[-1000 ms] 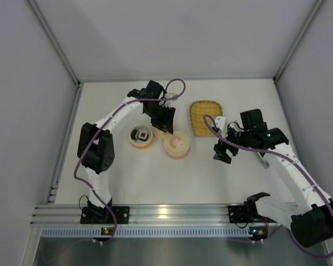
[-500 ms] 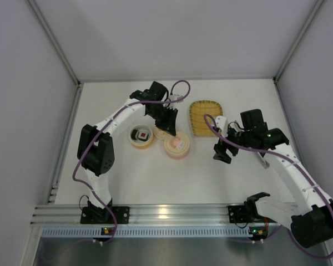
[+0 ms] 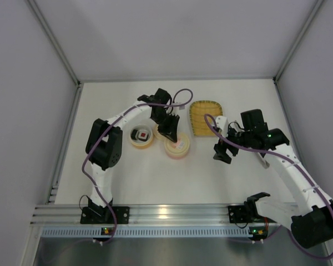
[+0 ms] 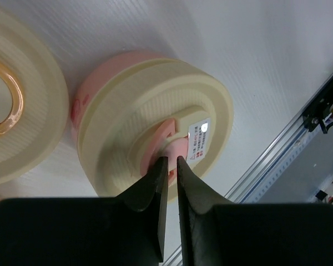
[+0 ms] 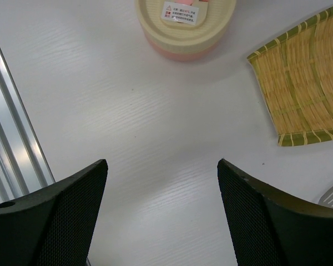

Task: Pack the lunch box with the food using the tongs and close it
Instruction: Close the box lid on the packing box.

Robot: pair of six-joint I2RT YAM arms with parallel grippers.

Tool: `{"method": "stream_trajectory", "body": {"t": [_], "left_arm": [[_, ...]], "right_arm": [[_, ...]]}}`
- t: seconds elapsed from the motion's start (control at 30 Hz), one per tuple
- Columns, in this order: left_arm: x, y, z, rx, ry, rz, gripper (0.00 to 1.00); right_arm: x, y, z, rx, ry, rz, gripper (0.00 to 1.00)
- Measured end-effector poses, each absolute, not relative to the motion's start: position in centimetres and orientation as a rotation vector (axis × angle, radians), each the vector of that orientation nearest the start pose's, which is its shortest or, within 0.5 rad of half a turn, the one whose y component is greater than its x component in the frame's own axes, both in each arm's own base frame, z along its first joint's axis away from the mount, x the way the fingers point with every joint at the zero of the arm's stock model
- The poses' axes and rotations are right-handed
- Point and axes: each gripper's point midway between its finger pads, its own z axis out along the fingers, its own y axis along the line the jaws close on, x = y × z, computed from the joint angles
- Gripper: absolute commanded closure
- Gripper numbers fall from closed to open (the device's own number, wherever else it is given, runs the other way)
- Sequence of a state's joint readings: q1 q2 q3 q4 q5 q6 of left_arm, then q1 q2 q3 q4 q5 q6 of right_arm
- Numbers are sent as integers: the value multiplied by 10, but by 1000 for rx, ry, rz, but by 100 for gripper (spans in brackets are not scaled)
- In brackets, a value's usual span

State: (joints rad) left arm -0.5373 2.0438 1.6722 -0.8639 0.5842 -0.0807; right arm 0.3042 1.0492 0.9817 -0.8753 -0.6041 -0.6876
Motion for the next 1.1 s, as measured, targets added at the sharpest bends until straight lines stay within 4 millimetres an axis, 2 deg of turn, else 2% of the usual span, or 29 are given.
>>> {"method": "stream_trajectory", "body": {"t": [0.07,0.3,0.4,0.43,0.53,0.6,0.73,0.83,1.1], "left_arm": [[312,-302,90,779,2757,-964,83],[314,-301,89,776,2754,-959,83],[314,-301,90,780,2747,-957,74],[315,-301,91,784,2743,-952,65],[317,-300,98,804,2711,-912,56],[323,-298,105,816,2681,-867,53],[337,-298,125,845,2597,-756,52],[339,-304,138,898,2532,-666,52],[319,-326,132,1041,2481,-479,51]], "right_arm": [[213,149,179,-1332,1958,574,21],[212,148,181,-1331,1950,570,21],[212,148,181,-1331,1947,569,21],[212,148,182,-1330,1946,568,20],[211,148,185,-1327,1935,561,20],[210,148,188,-1323,1925,557,20],[208,147,192,-1306,1919,556,19],[208,147,194,-1281,1924,568,19],[213,137,200,-1182,1946,594,18]]}}
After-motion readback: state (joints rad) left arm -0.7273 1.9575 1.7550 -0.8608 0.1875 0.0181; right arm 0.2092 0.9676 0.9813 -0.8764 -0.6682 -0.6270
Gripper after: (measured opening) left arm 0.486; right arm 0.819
